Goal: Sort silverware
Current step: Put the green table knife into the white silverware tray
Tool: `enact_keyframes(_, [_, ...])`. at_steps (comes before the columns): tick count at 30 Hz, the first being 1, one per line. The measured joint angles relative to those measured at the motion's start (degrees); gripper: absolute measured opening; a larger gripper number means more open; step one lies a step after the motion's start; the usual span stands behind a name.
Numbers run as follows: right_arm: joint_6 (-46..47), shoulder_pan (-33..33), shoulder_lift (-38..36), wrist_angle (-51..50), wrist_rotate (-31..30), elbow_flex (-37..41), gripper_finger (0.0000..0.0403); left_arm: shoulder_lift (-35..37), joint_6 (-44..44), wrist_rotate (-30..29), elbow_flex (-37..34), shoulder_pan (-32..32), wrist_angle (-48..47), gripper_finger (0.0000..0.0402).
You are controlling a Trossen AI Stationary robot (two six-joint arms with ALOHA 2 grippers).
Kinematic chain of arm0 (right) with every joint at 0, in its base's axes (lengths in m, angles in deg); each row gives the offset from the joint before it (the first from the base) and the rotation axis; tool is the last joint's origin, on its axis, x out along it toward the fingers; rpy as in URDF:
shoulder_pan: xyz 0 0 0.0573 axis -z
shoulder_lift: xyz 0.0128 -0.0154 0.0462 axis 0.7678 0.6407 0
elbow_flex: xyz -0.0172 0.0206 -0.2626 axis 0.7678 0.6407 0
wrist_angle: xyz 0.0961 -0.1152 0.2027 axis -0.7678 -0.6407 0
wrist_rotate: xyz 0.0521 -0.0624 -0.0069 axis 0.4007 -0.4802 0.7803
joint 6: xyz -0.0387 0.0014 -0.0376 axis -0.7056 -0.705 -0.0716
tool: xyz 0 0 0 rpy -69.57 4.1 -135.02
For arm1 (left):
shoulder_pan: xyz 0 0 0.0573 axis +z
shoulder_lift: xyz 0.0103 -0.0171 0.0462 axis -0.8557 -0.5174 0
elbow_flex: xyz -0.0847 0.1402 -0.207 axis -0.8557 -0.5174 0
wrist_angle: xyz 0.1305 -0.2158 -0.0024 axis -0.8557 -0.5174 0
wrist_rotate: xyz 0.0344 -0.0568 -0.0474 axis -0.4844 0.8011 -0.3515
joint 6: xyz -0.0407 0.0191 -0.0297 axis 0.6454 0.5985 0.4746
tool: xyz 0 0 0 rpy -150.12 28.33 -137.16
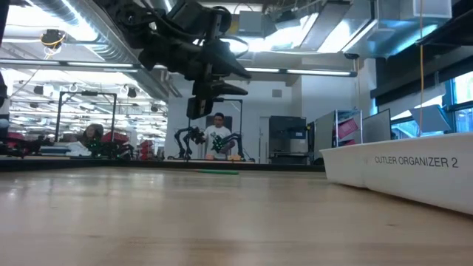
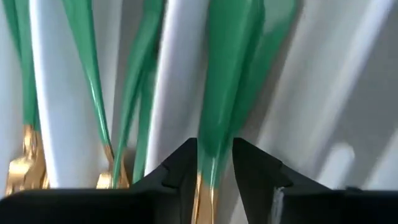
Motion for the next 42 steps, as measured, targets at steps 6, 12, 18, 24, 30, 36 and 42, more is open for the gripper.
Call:
enact_keyframes(6, [0.37, -0.17, -3.65, -4.86, 1.27, -3.66, 0.0107, 0.0, -2.27, 3.6, 0.0, 3.88, 0.02, 0.0114])
enact_keyframes(12, [0.08, -0.13, -6.49, -23.21, -4.5, -14.28, 0.0108, -0.01, -7.52, 5.24, 0.0, 9.18, -0.18, 0.0114])
enact_keyframes(18, [-0.09, -0.13, -7.63, -39.84, -15.49, -24.12, 0.0108, -0.02, -11.22, 5.21, 0.0, 14.59, -0.46, 0.0114])
enact_keyframes(24, [-6.29, 3.12, -11.07, -51.12, -23.05, -27.41, 0.0108, -0.02, -24.22, 4.16, 0.0, 18.57, -0.41, 0.0114])
enact_keyframes(30, [-28.75, 13.15, -20.15, -52.16, -24.33, -27.41, 0.0108, -0.02, -37.12, -2.54, 0.0, 19.56, -6.18, 0.0114])
enact_keyframes(36, [-53.22, 26.05, -29.77, -50.68, -26.04, -27.43, 0.0108, -0.07, -49.73, -14.88, -0.02, 19.54, -17.97, 0.0114])
enact_keyframes(42, [-76.38, 36.63, -35.71, -40.6, -25.28, -27.43, 0.0108, -2.17, -53.2, -23.65, -0.02, 19.86, -18.36, 0.0114])
